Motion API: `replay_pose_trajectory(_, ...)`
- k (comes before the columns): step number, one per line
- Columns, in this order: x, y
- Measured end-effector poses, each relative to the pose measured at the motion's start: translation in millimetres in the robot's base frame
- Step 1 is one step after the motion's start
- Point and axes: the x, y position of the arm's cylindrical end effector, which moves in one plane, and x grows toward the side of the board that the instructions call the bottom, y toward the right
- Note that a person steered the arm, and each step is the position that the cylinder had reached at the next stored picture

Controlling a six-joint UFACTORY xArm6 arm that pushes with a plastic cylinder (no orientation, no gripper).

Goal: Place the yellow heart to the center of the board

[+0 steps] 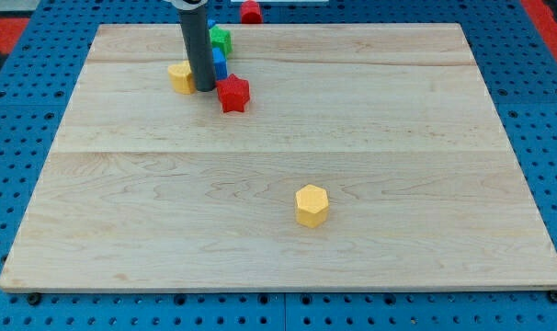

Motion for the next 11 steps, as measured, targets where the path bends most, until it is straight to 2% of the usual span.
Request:
replay_pose_trajectory(1, 25.2, -14.0)
replay_pose_trajectory(2, 63.6, -65.6)
replay_pose_trajectory(3, 12.7, -119.5)
replay_pose_trajectory(4, -62.1, -78.8)
replay_pose_trajectory(5, -70.2, -13.2)
replay_pose_trajectory(6, -13.6, -50.7)
replay_pose_trajectory(7, 27.4, -57.1)
replay_pose_trajectory(9, 67.3, -109.2)
replay_pose_trajectory(10, 71.4, -72.9)
replay_pose_trajectory(11, 65.5, 3.3)
